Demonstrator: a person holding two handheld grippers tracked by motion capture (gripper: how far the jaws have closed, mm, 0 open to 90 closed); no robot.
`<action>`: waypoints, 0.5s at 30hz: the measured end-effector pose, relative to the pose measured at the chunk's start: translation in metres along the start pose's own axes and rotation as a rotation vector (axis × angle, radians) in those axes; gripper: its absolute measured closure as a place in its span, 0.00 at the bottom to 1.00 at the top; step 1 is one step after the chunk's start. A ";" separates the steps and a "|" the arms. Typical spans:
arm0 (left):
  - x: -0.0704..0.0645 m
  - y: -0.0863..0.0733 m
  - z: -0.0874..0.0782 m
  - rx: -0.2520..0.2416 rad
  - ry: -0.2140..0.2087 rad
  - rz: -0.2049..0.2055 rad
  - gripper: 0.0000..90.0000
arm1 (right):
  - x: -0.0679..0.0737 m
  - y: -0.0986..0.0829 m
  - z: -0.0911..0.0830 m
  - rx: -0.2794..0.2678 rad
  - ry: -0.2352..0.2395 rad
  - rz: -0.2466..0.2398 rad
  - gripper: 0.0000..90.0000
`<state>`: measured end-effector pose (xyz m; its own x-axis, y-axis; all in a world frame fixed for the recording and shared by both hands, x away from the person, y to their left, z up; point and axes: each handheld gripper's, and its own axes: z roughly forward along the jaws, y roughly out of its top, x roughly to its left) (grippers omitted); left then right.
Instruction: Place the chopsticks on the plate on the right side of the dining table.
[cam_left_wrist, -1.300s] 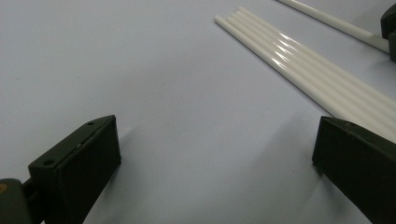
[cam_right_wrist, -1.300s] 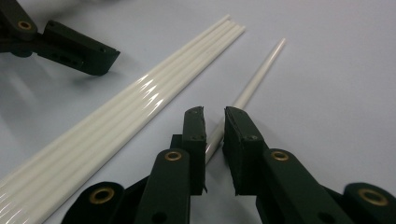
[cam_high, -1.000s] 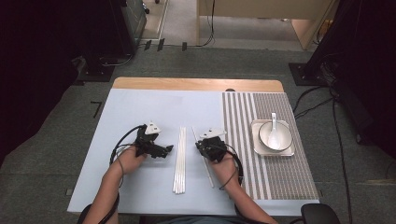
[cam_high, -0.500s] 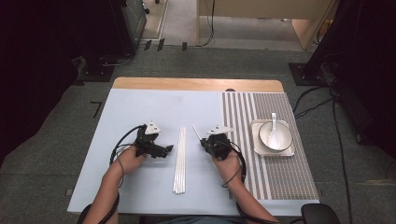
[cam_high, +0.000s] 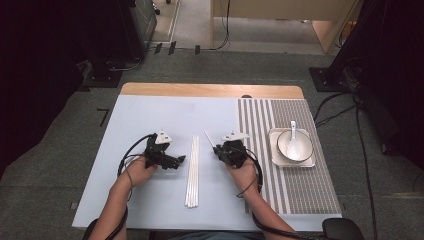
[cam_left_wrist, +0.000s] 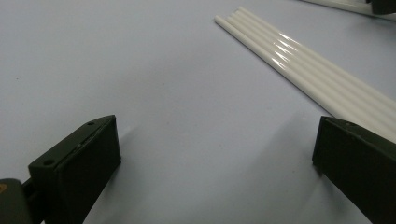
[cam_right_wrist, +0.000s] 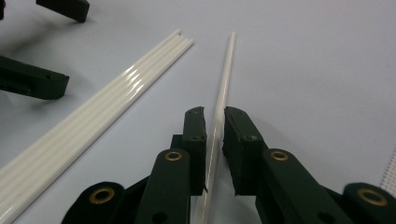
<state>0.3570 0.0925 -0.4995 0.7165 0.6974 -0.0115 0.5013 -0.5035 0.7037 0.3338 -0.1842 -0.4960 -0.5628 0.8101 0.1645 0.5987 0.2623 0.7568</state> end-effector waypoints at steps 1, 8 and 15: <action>0.000 0.000 0.000 0.000 0.000 0.000 0.01 | 0.001 0.000 -0.004 -0.013 0.003 0.011 0.86; 0.000 0.000 0.000 0.000 0.000 0.000 0.01 | 0.011 -0.011 -0.029 -0.049 -0.001 0.009 0.86; 0.000 0.000 0.000 -0.001 0.001 -0.001 0.01 | 0.015 -0.028 -0.039 -0.030 -0.033 0.017 0.86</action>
<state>0.3569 0.0924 -0.4996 0.7159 0.6981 -0.0115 0.5014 -0.5026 0.7042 0.2864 -0.1993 -0.4901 -0.5330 0.8315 0.1567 0.5907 0.2330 0.7725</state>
